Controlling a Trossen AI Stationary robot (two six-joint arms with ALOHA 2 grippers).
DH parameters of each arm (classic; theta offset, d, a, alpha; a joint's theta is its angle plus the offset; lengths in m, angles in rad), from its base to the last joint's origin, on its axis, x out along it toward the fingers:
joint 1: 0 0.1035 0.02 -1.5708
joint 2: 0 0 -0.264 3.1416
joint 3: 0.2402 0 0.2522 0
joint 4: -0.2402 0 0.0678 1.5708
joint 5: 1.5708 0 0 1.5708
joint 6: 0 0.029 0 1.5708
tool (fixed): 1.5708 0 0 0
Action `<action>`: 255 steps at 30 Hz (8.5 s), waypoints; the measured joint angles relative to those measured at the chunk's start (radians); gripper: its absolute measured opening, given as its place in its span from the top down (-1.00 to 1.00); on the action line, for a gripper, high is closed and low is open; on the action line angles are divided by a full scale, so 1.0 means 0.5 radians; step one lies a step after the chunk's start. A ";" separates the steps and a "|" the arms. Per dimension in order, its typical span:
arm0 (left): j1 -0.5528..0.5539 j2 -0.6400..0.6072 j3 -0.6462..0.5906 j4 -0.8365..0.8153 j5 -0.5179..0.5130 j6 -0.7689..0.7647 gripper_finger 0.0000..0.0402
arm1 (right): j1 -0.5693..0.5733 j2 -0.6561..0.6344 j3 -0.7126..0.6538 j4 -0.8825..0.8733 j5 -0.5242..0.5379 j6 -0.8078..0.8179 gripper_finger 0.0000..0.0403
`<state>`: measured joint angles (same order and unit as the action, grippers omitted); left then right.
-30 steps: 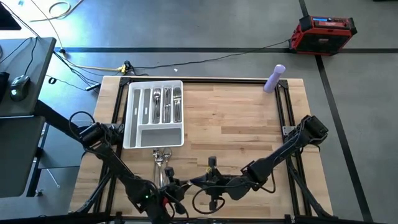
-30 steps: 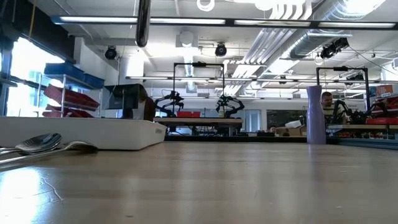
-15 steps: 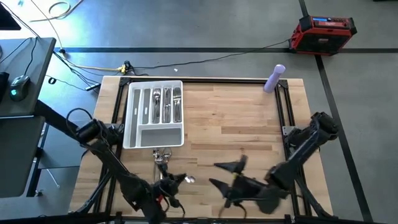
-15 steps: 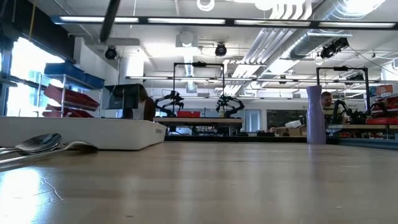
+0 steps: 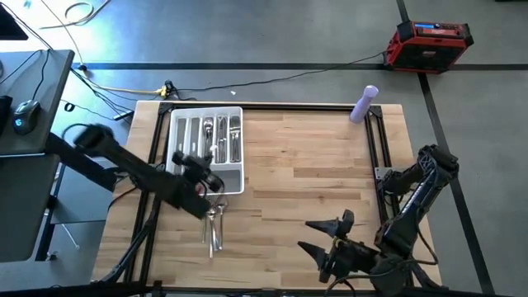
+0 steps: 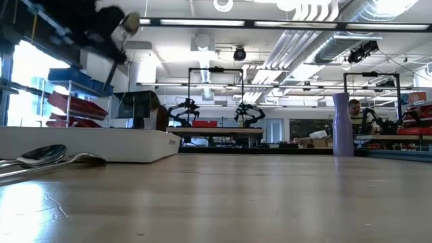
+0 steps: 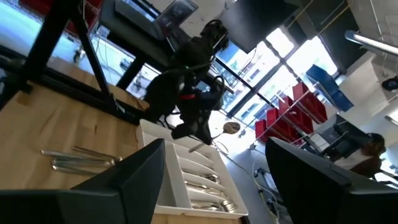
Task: Sort silverware
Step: Put the spoon in the silverware tray
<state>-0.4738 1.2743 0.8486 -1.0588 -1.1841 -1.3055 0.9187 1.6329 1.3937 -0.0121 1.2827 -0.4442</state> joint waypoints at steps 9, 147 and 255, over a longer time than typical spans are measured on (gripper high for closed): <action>0.473 -0.814 -0.947 1.572 0.307 0.985 1.00 | -0.101 0.003 -0.001 -0.049 -0.127 0.090 -0.26; -0.750 0.793 0.291 -0.525 1.754 -1.650 -0.07 | -0.188 0.005 -0.002 -0.661 -0.584 0.806 -0.26; -0.437 0.799 0.086 0.292 1.695 -1.568 -0.11 | -0.189 0.005 -0.002 -0.731 -0.649 0.880 -0.26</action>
<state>-0.6924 1.6737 0.8918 -0.9127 -0.3367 -2.0897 0.8242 1.6352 1.3926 -0.3779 0.9581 -0.0040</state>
